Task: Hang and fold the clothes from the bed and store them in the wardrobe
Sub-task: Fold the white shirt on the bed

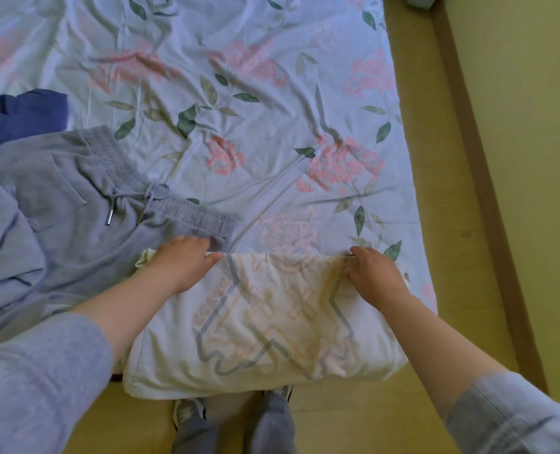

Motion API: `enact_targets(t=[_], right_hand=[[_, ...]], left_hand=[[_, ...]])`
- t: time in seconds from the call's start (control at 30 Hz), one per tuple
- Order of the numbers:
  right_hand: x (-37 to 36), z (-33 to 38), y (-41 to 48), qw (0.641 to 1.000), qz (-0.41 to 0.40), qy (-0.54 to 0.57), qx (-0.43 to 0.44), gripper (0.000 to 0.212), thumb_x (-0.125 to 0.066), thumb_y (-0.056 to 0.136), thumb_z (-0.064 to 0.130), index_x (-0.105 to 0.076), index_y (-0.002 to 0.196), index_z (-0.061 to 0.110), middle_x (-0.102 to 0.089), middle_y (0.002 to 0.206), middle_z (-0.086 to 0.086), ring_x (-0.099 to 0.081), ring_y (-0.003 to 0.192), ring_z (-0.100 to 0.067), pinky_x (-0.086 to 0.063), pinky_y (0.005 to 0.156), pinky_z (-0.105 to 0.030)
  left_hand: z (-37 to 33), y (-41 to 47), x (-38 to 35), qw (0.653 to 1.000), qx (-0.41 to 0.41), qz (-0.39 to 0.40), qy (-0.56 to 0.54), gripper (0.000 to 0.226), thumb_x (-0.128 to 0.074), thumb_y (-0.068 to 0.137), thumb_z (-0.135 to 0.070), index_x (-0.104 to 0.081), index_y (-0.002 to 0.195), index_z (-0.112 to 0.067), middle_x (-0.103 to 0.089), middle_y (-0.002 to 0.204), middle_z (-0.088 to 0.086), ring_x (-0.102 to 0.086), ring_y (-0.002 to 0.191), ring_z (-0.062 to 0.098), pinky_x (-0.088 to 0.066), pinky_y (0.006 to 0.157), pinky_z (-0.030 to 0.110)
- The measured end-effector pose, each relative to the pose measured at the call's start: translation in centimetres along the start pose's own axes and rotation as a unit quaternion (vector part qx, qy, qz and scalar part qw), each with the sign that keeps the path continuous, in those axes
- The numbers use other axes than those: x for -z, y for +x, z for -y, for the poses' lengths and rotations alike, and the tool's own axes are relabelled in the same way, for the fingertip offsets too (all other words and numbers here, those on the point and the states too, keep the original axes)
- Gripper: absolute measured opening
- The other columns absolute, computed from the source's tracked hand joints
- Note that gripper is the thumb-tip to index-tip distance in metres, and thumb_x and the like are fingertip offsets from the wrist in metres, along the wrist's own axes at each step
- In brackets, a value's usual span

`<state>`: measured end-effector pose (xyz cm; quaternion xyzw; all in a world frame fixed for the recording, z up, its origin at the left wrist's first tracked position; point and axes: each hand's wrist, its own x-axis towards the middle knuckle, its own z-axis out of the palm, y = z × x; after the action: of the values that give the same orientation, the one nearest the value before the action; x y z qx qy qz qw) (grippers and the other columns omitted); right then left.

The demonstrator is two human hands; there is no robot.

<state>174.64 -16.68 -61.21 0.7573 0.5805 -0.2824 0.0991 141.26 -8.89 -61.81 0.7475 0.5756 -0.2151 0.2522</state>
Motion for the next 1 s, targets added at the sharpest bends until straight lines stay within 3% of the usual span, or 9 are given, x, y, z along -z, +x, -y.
enact_targets(t=[0.1, 0.23, 0.47, 0.57, 0.7, 0.8, 1.0], right_hand=[[-0.1, -0.4, 1.2, 0.999, -0.005, -0.036, -0.010, 0.028, -0.045, 0.100, 0.028, -0.057, 0.119, 0.012, -0.057, 0.119, -0.009, -0.056, 0.108, -0.031, -0.035, 0.105, -0.043], [0.7, -0.8, 2.1, 0.999, -0.006, -0.041, -0.021, 0.030, -0.038, 0.101, 0.028, -0.061, 0.111, 0.013, -0.059, 0.109, -0.009, -0.057, 0.100, -0.031, -0.044, 0.090, -0.042], [1.4, -2.2, 2.6, 0.993, 0.041, -0.108, -0.022, 0.034, -0.041, 0.101, 0.042, -0.058, 0.108, 0.013, -0.062, 0.108, -0.007, -0.058, 0.102, -0.029, -0.046, 0.089, -0.040], [1.4, -2.7, 2.2, 0.993, 0.055, -0.101, -0.008, 0.028, -0.039, 0.103, 0.036, -0.051, 0.108, 0.011, -0.062, 0.108, -0.009, -0.060, 0.098, -0.031, -0.044, 0.078, -0.037], [1.9, -3.4, 1.2, 0.995, 0.022, -0.094, 0.020, 0.010, -0.034, 0.103, 0.024, -0.036, 0.101, 0.015, -0.064, 0.091, -0.009, -0.061, 0.080, -0.033, -0.034, 0.063, -0.035], [3.7, -3.8, 0.7, 0.998, -0.007, -0.054, 0.035, 0.015, -0.032, 0.105, 0.029, -0.031, 0.095, 0.017, -0.052, 0.072, -0.001, -0.051, 0.066, -0.029, -0.031, 0.056, -0.035], [8.8, -3.2, 1.9, 0.993, -0.070, -0.053, 0.080, 0.021, -0.034, 0.103, 0.037, -0.032, 0.094, 0.019, -0.050, 0.071, 0.000, -0.043, 0.063, -0.030, -0.029, 0.054, -0.035]], left_hand=[[1.0, 0.6, 0.3, 0.999, -0.025, 0.015, -0.035, 0.041, -0.029, 0.102, -0.044, -0.057, 0.096, -0.015, -0.062, 0.112, 0.013, -0.055, 0.108, 0.031, -0.044, 0.087, 0.038], [1.7, 1.4, 1.2, 0.992, -0.024, 0.090, -0.088, 0.036, -0.050, 0.096, -0.046, -0.049, 0.069, -0.023, -0.060, 0.080, 0.003, -0.055, 0.077, 0.020, -0.037, 0.065, 0.031], [2.2, 1.5, 1.7, 0.987, -0.029, 0.081, -0.133, 0.031, -0.073, 0.082, -0.039, -0.052, 0.073, -0.018, -0.053, 0.074, -0.001, -0.051, 0.073, 0.017, -0.032, 0.060, 0.029], [2.2, 1.1, 2.2, 0.991, -0.033, 0.077, -0.102, 0.032, -0.075, 0.079, -0.041, -0.051, 0.076, -0.020, -0.054, 0.079, -0.003, -0.051, 0.075, 0.015, -0.032, 0.057, 0.025], [2.1, 0.1, 1.9, 0.992, -0.025, 0.053, -0.108, 0.045, -0.079, 0.072, -0.049, -0.042, 0.068, -0.023, -0.047, 0.073, -0.011, -0.047, 0.073, 0.011, -0.030, 0.055, 0.021], [2.8, -0.4, 3.0, 0.991, -0.010, 0.035, -0.129, 0.047, -0.081, 0.066, -0.053, -0.049, 0.061, -0.019, -0.053, 0.062, -0.008, -0.052, 0.064, 0.009, -0.034, 0.054, 0.028], [3.6, 0.0, 7.5, 0.991, -0.007, -0.011, -0.134, 0.047, -0.081, 0.062, -0.059, -0.059, 0.057, -0.018, -0.063, 0.060, -0.002, -0.060, 0.063, 0.014, -0.040, 0.058, 0.030]])
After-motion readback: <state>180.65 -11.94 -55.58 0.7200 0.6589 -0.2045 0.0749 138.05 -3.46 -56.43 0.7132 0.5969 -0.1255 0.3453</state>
